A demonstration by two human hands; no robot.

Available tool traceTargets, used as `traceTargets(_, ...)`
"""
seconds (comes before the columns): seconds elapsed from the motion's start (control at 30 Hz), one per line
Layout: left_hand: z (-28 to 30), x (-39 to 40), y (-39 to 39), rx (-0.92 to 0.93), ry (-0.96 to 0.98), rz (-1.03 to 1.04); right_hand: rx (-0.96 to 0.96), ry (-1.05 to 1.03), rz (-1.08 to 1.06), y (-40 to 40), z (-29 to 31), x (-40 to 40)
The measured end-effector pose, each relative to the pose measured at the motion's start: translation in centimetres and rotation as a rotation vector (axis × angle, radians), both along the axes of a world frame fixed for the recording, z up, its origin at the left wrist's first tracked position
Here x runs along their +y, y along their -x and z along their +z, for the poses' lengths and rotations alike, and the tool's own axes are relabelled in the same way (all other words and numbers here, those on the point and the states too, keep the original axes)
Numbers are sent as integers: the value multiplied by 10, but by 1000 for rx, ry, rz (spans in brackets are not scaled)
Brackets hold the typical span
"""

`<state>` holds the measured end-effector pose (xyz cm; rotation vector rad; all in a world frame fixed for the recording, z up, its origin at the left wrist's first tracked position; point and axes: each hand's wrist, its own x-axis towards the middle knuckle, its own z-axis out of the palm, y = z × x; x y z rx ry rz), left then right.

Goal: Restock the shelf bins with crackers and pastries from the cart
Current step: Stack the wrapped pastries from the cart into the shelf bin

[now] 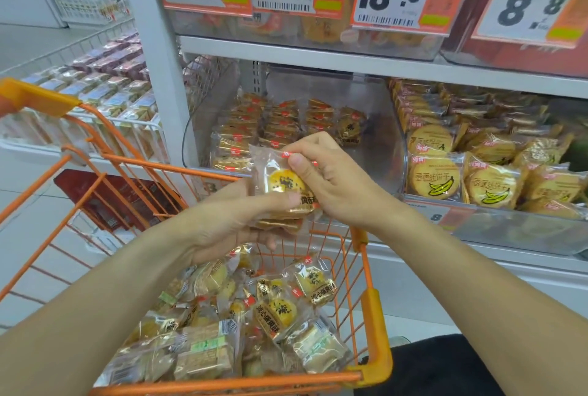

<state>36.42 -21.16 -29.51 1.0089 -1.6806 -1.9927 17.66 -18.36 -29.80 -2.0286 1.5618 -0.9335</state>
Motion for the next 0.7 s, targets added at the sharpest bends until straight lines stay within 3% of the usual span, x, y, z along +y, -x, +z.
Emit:
traceTargets(0.07,-6,3,-6,2,27,-43,28,-25,33,2,5,3)
traceTargets(0.17,-6,-1,-6,-33,68,-39,-81,-152,76,9,12,6)
traceTargets(0.27,-6,-5,-13,-163,237,-84,-174,-260,129,22,19,10)
traceTargets(0.4,0,-3,-14,-286,416,-129,5,-425,222,26,22,21)
traceTargets(0.57,0,3,-3,-252,515,-74,191,-289,181,23,17,24)
traceTargets(0.7,6,10,8,-66,569,210,85,0,88,27,17,25)
